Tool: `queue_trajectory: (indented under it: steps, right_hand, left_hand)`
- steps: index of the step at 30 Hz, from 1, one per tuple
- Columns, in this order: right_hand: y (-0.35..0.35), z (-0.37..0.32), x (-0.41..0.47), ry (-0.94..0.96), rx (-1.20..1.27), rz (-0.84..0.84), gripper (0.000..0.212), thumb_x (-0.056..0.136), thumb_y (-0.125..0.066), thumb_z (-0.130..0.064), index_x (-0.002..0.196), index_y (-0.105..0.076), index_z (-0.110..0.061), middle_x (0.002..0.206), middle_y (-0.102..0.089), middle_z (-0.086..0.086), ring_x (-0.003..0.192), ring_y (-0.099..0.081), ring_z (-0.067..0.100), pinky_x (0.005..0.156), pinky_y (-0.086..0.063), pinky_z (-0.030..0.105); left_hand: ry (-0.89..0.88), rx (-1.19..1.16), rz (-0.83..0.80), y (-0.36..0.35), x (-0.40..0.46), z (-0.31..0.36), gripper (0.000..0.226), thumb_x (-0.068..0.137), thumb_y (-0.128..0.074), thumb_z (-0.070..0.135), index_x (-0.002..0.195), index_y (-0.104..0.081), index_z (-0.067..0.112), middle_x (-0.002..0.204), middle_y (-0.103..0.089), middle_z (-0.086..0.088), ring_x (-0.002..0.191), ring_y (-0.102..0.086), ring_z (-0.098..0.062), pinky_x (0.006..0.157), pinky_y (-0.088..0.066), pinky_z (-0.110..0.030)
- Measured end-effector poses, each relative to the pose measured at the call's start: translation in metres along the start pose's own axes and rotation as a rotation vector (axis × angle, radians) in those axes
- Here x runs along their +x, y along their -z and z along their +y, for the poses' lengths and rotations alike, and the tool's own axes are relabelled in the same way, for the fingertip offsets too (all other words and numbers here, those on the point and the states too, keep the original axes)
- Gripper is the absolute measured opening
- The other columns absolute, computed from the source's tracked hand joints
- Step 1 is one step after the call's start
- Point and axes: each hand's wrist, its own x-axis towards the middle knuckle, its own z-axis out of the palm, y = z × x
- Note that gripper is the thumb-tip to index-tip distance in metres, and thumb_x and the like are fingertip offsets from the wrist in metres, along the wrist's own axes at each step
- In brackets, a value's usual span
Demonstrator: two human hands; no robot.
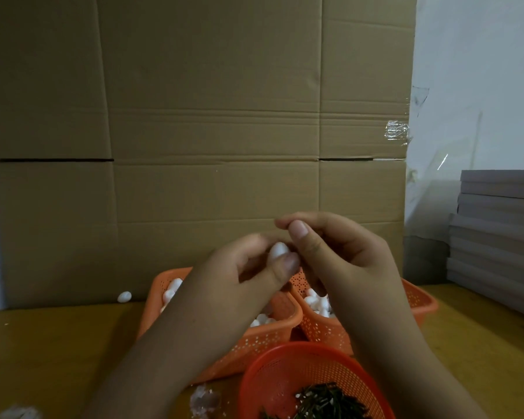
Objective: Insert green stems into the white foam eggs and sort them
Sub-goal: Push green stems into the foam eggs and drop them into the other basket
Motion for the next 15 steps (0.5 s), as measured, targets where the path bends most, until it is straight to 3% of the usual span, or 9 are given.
queue_trajectory:
  steps: [2, 4, 7, 10, 15]
  right_hand:
    - [0.001, 0.000, 0.001, 0.006, -0.019, 0.018, 0.020, 0.078, -0.060, -0.025, 0.088, -0.073, -0.014, 0.053, -0.060, -0.018, 0.051, -0.056, -0.005, 0.050, -0.040, 0.006]
    - [0.002, 0.000, 0.002, -0.007, -0.027, 0.037, 0.022, 0.077, -0.059, -0.031, 0.088, -0.073, -0.019, 0.050, -0.056, -0.017, 0.048, -0.050, -0.003, 0.049, -0.039, 0.009]
    - [0.003, 0.002, 0.002, -0.028, 0.002, 0.058, 0.018, 0.087, -0.056, -0.024, 0.093, -0.073, -0.023, 0.052, -0.047, -0.007, 0.046, -0.040, 0.004, 0.045, -0.035, 0.016]
    - [0.003, 0.002, 0.002, -0.044, 0.020, 0.046, 0.029, 0.097, -0.046, -0.008, 0.100, -0.071, -0.022, 0.061, -0.052, -0.001, 0.051, -0.047, 0.009, 0.046, -0.039, 0.018]
    - [0.004, 0.000, 0.002, -0.074, 0.081, 0.007, 0.023, 0.095, -0.047, -0.006, 0.099, -0.068, -0.015, 0.073, -0.070, 0.002, 0.060, -0.063, 0.013, 0.056, -0.050, 0.020]
  left_hand:
    - [-0.019, 0.095, 0.096, 0.001, 0.001, -0.001, 0.027, 0.077, -0.053, 0.060, 0.090, -0.070, 0.044, 0.091, -0.071, 0.017, 0.088, -0.066, 0.002, 0.069, -0.055, -0.024]
    - [-0.019, 0.121, 0.219, 0.005, 0.001, -0.002, 0.032, 0.074, -0.053, 0.064, 0.090, -0.070, 0.043, 0.088, -0.069, 0.020, 0.078, -0.064, 0.004, 0.071, -0.048, -0.023]
    - [-0.010, -0.022, 0.296, 0.010, 0.001, 0.002, 0.029, 0.081, -0.059, 0.060, 0.089, -0.073, 0.036, 0.070, -0.066, 0.016, 0.056, -0.058, -0.003, 0.058, -0.046, -0.021]
    - [0.017, -0.272, 0.285, 0.011, 0.001, 0.006, 0.027, 0.077, -0.064, 0.043, 0.090, -0.076, 0.024, 0.077, -0.071, 0.006, 0.062, -0.063, -0.007, 0.051, -0.049, -0.018]
    - [0.039, -0.380, 0.268, 0.009, 0.000, 0.007, 0.027, 0.075, -0.060, 0.029, 0.096, -0.075, 0.020, 0.086, -0.075, -0.004, 0.071, -0.069, -0.010, 0.053, -0.052, -0.018]
